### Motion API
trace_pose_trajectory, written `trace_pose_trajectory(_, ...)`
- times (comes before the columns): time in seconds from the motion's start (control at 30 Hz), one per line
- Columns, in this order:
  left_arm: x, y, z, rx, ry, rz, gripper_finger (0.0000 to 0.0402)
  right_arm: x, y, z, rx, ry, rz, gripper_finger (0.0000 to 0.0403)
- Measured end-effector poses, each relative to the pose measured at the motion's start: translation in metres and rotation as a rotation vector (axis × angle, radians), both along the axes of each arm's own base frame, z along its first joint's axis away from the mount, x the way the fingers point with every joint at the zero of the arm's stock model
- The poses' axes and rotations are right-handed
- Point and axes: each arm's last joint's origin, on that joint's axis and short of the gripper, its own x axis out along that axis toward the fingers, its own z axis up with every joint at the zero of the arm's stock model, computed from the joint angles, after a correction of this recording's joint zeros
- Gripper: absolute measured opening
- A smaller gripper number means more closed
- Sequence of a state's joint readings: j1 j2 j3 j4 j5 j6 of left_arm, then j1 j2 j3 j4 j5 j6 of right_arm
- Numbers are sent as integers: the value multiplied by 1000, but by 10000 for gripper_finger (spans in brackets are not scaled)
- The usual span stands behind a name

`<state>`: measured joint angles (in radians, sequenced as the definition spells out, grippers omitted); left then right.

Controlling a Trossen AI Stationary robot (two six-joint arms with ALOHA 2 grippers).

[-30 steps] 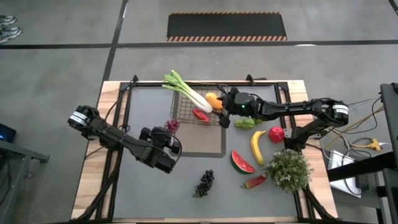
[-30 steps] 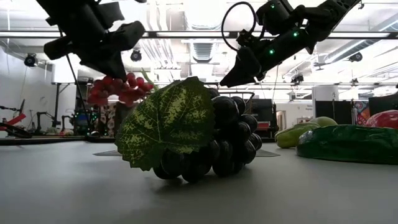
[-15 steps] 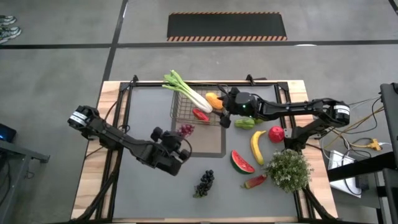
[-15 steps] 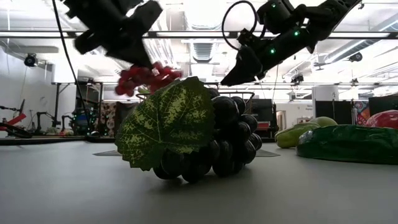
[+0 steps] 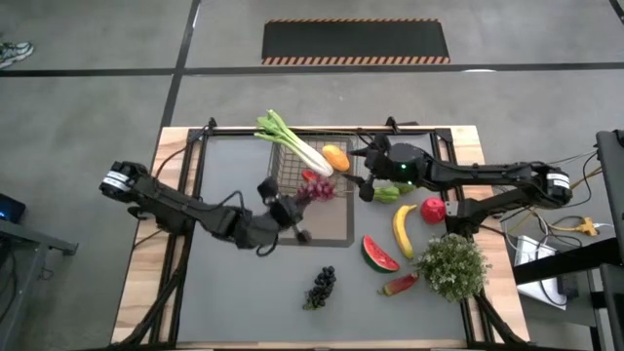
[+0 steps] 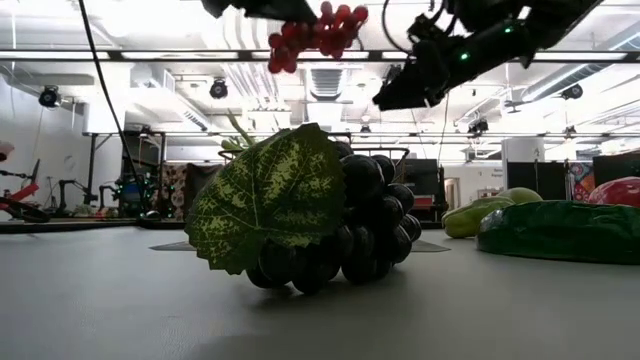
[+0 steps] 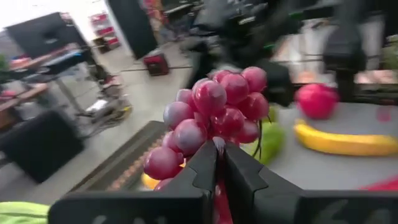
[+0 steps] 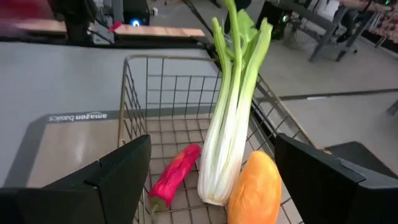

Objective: Build produce basket
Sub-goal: Put the purple grapes into the wire basket

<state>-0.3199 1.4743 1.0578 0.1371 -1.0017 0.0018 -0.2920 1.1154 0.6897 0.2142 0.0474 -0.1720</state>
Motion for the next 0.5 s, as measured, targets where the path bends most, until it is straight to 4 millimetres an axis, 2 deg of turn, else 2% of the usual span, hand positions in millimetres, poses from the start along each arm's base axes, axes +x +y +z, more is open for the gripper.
trace_pose_trajectory(0.17, 6, 49, -7, -8, 5, 155, 1, -18, 5, 3, 10, -47, -8, 325)
trace_pose_trajectory(0.33, 2, 100, -40, -148, -61, 336, 1, -30, 9, 4, 29, -83, -16, 325)
trace_pose_trajectory(0.5, -3, 119, -67, -270, -78, 348, 1, -37, 11, 3, 38, -97, -20, 325)
